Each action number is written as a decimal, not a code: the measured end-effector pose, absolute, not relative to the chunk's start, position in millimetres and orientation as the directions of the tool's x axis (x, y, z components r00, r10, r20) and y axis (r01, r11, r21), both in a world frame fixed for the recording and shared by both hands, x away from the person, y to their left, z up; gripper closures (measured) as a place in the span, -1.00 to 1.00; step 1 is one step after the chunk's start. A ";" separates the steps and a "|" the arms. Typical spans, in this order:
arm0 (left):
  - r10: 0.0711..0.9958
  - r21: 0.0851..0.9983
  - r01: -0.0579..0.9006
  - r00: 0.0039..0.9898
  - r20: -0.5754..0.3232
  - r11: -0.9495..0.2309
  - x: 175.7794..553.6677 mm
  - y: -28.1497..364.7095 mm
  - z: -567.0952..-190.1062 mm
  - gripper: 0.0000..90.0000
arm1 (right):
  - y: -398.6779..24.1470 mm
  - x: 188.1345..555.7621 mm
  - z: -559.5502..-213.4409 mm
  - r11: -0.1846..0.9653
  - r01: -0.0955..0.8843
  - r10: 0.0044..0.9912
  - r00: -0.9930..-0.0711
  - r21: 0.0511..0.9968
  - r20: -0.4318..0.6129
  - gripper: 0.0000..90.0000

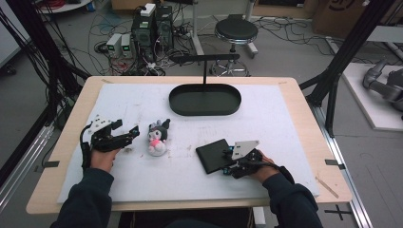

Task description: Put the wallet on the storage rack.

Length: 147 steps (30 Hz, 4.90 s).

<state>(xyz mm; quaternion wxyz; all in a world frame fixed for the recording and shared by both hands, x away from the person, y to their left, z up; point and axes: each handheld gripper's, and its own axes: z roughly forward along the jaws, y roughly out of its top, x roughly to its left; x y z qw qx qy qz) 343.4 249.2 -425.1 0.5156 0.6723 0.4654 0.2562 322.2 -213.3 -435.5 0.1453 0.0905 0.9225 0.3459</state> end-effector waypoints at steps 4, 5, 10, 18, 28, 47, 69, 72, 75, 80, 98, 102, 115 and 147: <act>0.889 0.932 0.361 0.439 -0.132 -0.040 342.1 248.4 -425.1 -0.50 | -209.2 318.8 -432.5 0.773 0.044 0.260 -0.932 0.633 -0.254 0.54; 0.889 0.932 0.359 0.438 -0.132 -0.038 341.6 248.1 -425.0 -0.50 | -207.1 318.5 -431.3 0.780 0.045 0.267 -0.926 0.624 -0.268 0.71; 0.892 0.933 0.359 0.432 -0.135 -0.032 342.1 249.6 -425.4 -0.50 | -197.4 317.9 -427.8 0.806 0.077 0.316 -0.894 0.588 -0.318 0.98; 0.893 0.932 0.362 0.428 -0.140 -0.028 344.1 250.9 -426.8 -0.49 | -189.8 319.4 -417.8 0.750 0.179 0.444 -0.850 0.637 -0.285 1.00; 0.895 0.931 0.364 0.422 -0.144 -0.022 343.7 253.4 -426.6 -0.49 | -197.8 319.7 -388.5 0.621 0.238 0.566 -0.795 0.746 -0.217 1.00; 0.898 0.930 0.366 0.417 -0.143 -0.021 343.6 254.2 -426.8 -0.48 | -259.6 332.1 -365.7 0.453 0.360 0.800 -0.569 0.816 -0.192 1.00; 0.899 0.928 0.371 0.414 -0.144 -0.022 344.2 253.9 -427.5 -0.48 | -289.8 338.6 -377.0 0.302 0.306 0.809 -0.583 0.903 -0.074 -0.45; 0.898 0.929 0.370 0.416 -0.145 -0.021 344.2 254.4 -427.3 -0.48 | -280.3 335.3 -378.3 0.380 0.259 0.745 -0.655 0.888 -0.128 -0.56; 0.897 0.929 0.370 0.417 -0.145 -0.021 343.8 254.6 -427.0 -0.48 | -274.6 336.1 -382.5 0.428 0.267 0.729 -0.667 0.863 -0.155 -0.56; 0.898 0.928 0.371 0.417 -0.144 -0.024 343.8 254.1 -427.1 -0.48 | -274.0 342.1 -394.2 0.506 0.306 0.719 -0.667 0.806 -0.198 -0.55; 0.900 0.925 0.378 0.413 -0.136 -0.034 344.0 253.0 -427.6 -0.47 | -286.9 347.4 -402.7 0.473 0.422 0.700 -0.713 0.773 -0.040 0.70; 0.902 0.923 0.383 0.412 -0.131 -0.040 344.3 252.9 -427.9 -0.47 | -283.1 349.5 -400.1 0.439 0.457 0.717 -0.697 0.774 0.004 0.71; 0.897 0.924 0.382 0.419 -0.140 -0.035 345.4 253.0 -428.9 -0.47 | -245.1 368.4 -374.0 0.394 0.407 0.722 -0.692 0.824 -0.003 0.72; 0.886 0.925 0.379 0.440 -0.144 -0.038 346.5 252.4 -430.0 -0.45 | -145.7 528.3 -401.5 0.194 0.564 0.879 -0.463 0.802 0.113 0.71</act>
